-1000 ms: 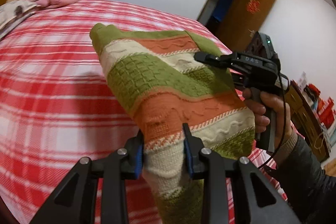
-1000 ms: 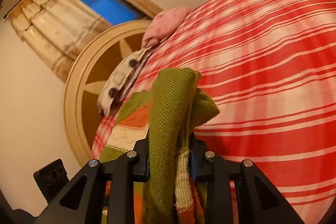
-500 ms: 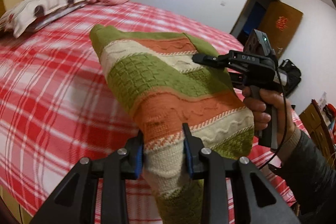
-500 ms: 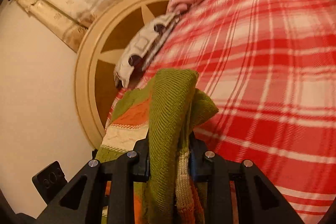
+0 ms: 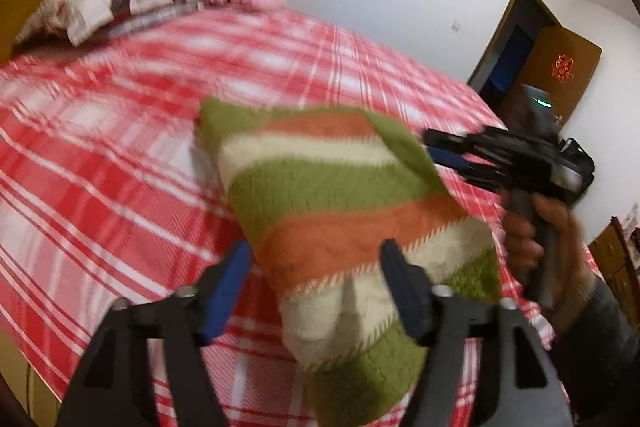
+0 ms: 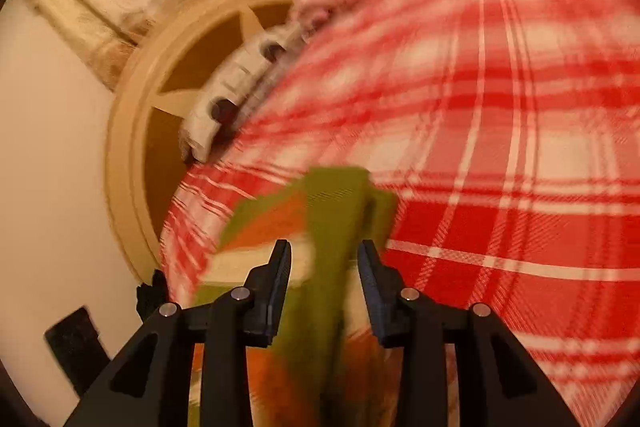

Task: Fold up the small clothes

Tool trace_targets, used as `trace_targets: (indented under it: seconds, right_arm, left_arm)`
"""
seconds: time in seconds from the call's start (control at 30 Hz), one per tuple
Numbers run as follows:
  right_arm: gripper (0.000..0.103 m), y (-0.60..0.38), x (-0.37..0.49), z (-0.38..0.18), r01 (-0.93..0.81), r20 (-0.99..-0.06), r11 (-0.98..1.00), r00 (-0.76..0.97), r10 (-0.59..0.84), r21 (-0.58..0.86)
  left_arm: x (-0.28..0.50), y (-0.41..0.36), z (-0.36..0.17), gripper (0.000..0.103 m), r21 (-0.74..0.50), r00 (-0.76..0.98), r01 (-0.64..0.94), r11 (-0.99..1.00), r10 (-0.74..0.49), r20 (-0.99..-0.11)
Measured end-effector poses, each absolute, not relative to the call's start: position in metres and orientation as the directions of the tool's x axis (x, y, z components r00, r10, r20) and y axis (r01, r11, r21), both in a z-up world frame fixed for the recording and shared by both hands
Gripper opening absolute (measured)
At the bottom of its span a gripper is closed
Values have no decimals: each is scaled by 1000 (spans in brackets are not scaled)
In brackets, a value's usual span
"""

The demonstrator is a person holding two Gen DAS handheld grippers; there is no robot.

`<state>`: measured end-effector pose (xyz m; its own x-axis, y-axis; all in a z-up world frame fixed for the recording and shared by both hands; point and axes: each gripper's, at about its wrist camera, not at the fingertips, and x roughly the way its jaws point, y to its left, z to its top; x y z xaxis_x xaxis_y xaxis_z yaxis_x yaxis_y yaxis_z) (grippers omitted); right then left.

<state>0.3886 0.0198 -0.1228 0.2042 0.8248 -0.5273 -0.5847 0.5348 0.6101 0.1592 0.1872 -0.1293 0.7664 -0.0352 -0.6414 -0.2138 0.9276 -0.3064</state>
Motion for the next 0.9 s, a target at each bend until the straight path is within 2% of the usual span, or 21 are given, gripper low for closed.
trace_targets:
  seconds: [0.1, 0.17, 0.27, 0.33, 0.37, 0.4, 0.47, 0.53, 0.63, 0.73, 0.83, 0.9]
  right_arm:
    - [52, 16, 356, -96, -648, -453, 453, 182, 873, 612]
    - [53, 26, 332, -92, -685, -450, 401, 120, 885, 608]
    - [53, 44, 303, -117, -703, -531, 399, 36, 847, 589]
    - [53, 44, 300, -138, -689, -578, 444, 44, 815, 573]
    - [50, 38, 305, -150, -660, -607, 501, 85, 790, 560]
    - [41, 32, 312, -160, -629, -612, 526, 99, 784, 573]
    - [35, 12, 326, -173, -561, -554, 494, 75, 829, 664]
    - [35, 6, 330, -173, -545, -542, 489, 74, 837, 681]
    - [38, 8, 316, -157, -606, -574, 512, 109, 811, 609]
    - [40, 7, 296, -146, -651, -566, 485, 102, 818, 584]
    - [40, 13, 288, -159, -653, -657, 581, 166, 736, 486]
    - [40, 7, 289, -168, -641, -645, 580, 169, 745, 502]
  left_arm:
    - [170, 189, -130, 84, -260, 773, -225, 939, 9, -635]
    - [179, 190, -137, 84, -214, 760, -251, 944, 55, -648]
    - [186, 196, -152, 84, -162, 722, -294, 942, 108, -683]
    - [182, 200, -160, 88, -187, 714, -292, 938, 84, -695]
    - [180, 202, -166, 94, -197, 712, -288, 937, 72, -698]
    - [177, 202, -171, 98, -201, 714, -288, 936, 70, -697]
    - [173, 199, -173, 98, -218, 723, -290, 932, 64, -688]
    - [171, 196, -171, 98, -234, 718, -291, 928, 50, -694]
    - [166, 183, -164, 98, -203, 705, -282, 938, 59, -707]
    - [157, 172, -161, 98, -184, 703, -250, 951, 48, -709]
    - [155, 164, -169, 98, -146, 680, -251, 957, 67, -730]
    - [156, 161, -173, 98, -138, 669, -250, 958, 68, -740]
